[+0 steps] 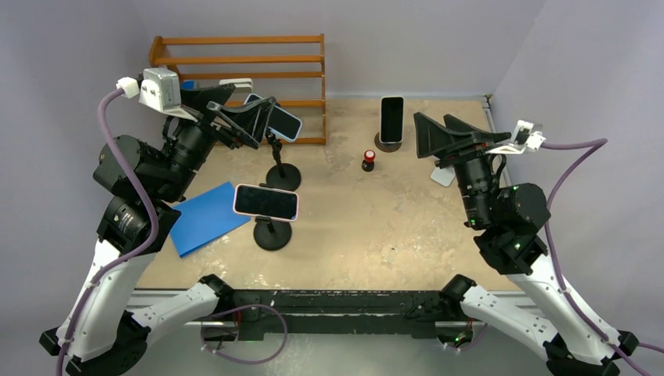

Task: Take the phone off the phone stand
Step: Pick up the phone stand with the phone at the center of the board.

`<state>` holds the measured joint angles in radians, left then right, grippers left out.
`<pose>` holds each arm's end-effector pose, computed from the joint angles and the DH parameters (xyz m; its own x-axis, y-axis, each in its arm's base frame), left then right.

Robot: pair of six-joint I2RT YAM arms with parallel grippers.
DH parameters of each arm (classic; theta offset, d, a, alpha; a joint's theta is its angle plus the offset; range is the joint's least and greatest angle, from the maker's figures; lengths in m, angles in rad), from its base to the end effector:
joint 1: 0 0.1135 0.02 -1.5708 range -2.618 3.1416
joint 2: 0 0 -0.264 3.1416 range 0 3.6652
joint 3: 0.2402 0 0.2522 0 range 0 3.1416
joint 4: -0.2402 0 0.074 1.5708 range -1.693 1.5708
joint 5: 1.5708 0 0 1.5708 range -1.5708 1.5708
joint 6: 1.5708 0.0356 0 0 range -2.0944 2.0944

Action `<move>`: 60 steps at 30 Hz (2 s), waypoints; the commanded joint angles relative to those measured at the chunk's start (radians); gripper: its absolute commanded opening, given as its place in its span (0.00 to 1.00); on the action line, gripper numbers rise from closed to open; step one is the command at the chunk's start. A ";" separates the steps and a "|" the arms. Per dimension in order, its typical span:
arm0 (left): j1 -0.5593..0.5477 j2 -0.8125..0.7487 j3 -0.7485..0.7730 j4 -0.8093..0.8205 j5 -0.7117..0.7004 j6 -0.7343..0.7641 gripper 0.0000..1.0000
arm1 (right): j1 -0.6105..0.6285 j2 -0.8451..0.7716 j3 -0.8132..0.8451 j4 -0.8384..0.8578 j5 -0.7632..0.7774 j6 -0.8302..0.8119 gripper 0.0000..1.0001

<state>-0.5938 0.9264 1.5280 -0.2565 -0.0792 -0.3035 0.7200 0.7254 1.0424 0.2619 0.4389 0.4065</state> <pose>0.1113 -0.0718 0.5497 0.1193 -0.4400 -0.8900 0.5572 0.7716 -0.3068 0.1043 0.0713 0.4801 0.2475 0.6932 -0.6769 -0.4652 0.6979 0.5445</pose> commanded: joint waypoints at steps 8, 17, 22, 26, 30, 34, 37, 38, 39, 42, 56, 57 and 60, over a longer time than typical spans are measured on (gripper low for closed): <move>0.009 -0.044 -0.086 0.057 0.041 0.035 1.00 | 0.006 0.021 -0.018 0.001 0.029 -0.068 0.99; 0.009 -0.114 -0.152 0.059 0.185 0.076 1.00 | 0.006 0.044 -0.067 0.042 -0.009 -0.101 0.99; 0.008 -0.141 -0.193 -0.029 0.068 -0.004 1.00 | 0.006 0.036 -0.168 0.138 -0.033 -0.057 0.94; 0.008 -0.154 -0.230 -0.125 -0.087 -0.101 1.00 | 0.006 0.037 -0.203 0.175 -0.090 -0.002 0.93; 0.008 -0.150 -0.245 -0.248 -0.185 -0.218 1.00 | 0.006 0.061 -0.194 0.143 -0.133 -0.006 0.94; 0.009 -0.173 -0.278 -0.335 -0.219 -0.324 1.00 | 0.006 0.071 -0.201 0.138 -0.160 -0.001 0.95; 0.008 -0.203 -0.308 -0.388 -0.226 -0.380 1.00 | 0.006 0.076 -0.207 0.141 -0.204 0.004 0.95; 0.008 -0.213 -0.318 -0.404 -0.226 -0.394 1.00 | 0.006 0.079 -0.210 0.141 -0.220 0.006 0.95; 0.009 -0.222 -0.326 -0.421 -0.224 -0.408 1.00 | 0.006 0.083 -0.212 0.143 -0.236 0.006 0.95; 0.008 -0.248 -0.349 -0.463 -0.206 -0.445 0.99 | 0.006 0.102 -0.218 0.146 -0.291 0.021 0.95; 0.008 -0.380 -0.394 -0.534 -0.224 -0.477 0.96 | 0.048 0.333 -0.120 0.130 -0.663 -0.126 0.92; 0.009 -0.383 -0.395 -0.539 -0.225 -0.481 0.96 | 0.053 0.350 -0.112 0.135 -0.659 -0.126 0.93; 0.009 -0.387 -0.403 -0.576 -0.232 -0.508 0.96 | 0.055 0.403 -0.113 0.182 -0.675 -0.069 0.93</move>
<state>-0.5900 0.5461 1.1301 -0.8005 -0.2897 -0.7776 0.7654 1.0988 0.8742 0.3733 -0.1783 0.3317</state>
